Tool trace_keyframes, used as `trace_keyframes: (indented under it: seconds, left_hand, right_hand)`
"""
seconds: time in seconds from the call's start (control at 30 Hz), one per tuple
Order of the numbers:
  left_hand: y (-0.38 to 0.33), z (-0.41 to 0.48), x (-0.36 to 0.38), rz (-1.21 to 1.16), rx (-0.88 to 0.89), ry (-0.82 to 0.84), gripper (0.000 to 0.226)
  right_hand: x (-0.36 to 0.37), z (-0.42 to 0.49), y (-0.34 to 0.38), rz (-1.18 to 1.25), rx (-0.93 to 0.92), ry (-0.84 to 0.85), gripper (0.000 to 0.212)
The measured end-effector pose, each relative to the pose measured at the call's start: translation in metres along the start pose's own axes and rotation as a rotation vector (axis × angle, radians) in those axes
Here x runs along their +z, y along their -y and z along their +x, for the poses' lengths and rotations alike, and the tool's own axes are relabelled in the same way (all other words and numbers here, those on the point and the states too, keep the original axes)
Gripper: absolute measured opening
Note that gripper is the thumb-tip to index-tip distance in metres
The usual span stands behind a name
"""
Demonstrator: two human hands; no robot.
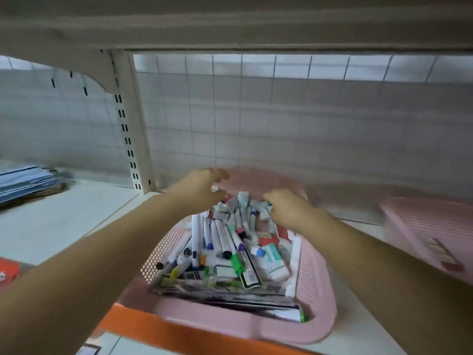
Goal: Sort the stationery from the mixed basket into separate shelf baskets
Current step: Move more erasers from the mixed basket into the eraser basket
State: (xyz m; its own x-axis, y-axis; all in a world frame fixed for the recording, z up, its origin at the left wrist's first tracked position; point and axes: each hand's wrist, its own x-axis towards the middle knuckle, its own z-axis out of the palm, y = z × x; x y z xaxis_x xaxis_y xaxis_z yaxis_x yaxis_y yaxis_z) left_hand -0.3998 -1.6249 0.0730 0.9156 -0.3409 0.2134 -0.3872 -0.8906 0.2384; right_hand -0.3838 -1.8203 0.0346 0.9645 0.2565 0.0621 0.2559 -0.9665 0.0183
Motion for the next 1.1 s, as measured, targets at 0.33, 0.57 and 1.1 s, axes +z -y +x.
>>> trace_keyframes:
  seconds: [0.33, 0.57, 1.1]
  left_hand:
    - [0.026, 0.062, 0.055, 0.072, 0.046, 0.192, 0.021]
    - [0.023, 0.063, 0.068, 0.121, -0.035, 0.158, 0.026]
    - [0.023, 0.056, 0.057, -0.336, -0.034, 0.082, 0.015]
  right_hand:
    - [0.011, 0.012, -0.003, -0.105, 0.125, 0.106, 0.055]
    - [0.013, 0.01, 0.001, -0.34, 0.132, 0.203, 0.054]
    - [0.013, 0.006, 0.003, -0.211, 0.208, 0.072, 0.026]
